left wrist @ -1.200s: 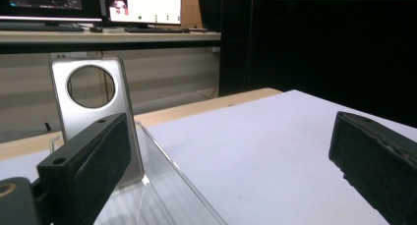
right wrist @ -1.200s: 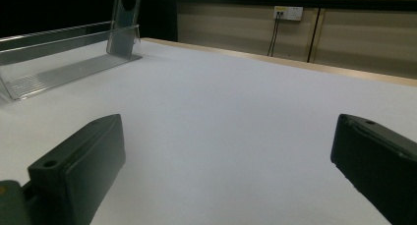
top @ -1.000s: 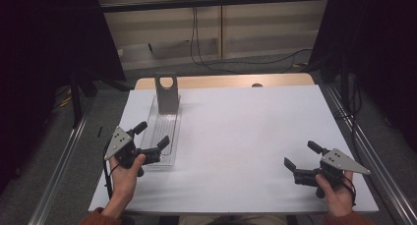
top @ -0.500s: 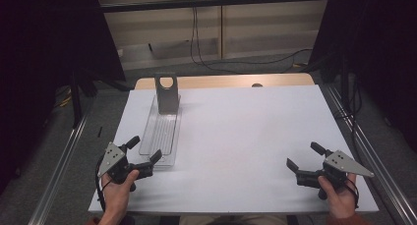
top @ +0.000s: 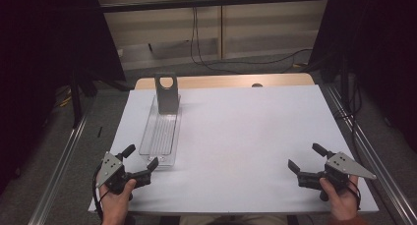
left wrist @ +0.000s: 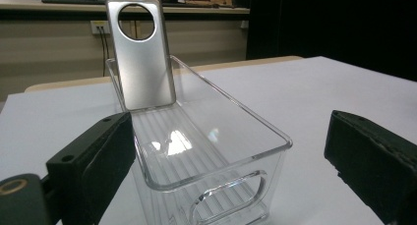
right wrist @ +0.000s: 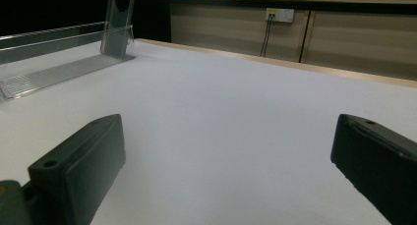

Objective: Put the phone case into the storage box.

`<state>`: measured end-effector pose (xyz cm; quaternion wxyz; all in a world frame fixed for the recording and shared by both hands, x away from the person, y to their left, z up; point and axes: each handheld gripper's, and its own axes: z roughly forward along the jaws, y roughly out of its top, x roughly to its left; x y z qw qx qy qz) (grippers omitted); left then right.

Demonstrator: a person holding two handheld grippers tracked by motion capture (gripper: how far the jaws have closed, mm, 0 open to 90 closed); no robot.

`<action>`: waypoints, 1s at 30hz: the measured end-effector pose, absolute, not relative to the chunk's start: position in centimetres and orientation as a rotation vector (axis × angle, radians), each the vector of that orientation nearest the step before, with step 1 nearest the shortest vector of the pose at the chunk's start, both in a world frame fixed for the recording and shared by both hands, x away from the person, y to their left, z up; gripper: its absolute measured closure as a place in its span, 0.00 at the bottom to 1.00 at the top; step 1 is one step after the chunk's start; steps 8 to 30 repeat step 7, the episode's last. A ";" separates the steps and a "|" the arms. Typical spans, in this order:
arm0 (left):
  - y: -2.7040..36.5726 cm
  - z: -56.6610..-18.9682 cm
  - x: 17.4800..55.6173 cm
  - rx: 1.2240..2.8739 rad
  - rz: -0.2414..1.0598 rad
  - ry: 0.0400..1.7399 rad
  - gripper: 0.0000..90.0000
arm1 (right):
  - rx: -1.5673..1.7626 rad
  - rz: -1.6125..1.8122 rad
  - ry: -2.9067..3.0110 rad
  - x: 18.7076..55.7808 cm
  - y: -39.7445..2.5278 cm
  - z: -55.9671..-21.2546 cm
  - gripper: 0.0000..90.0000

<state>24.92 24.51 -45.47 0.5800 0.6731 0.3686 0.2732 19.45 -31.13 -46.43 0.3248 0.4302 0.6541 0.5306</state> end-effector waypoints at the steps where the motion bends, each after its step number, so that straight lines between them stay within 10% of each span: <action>1: 24.5 -45.4 24.9 1.577 0.642 0.863 0.06 | 1.128 1.391 1.716 19.4 -31.1 -46.4 0.00; 30: 24.1 -45.0 24.8 1.605 0.622 0.852 0.07 | 1.138 1.383 1.714 19.7 -31.0 -46.6 0.00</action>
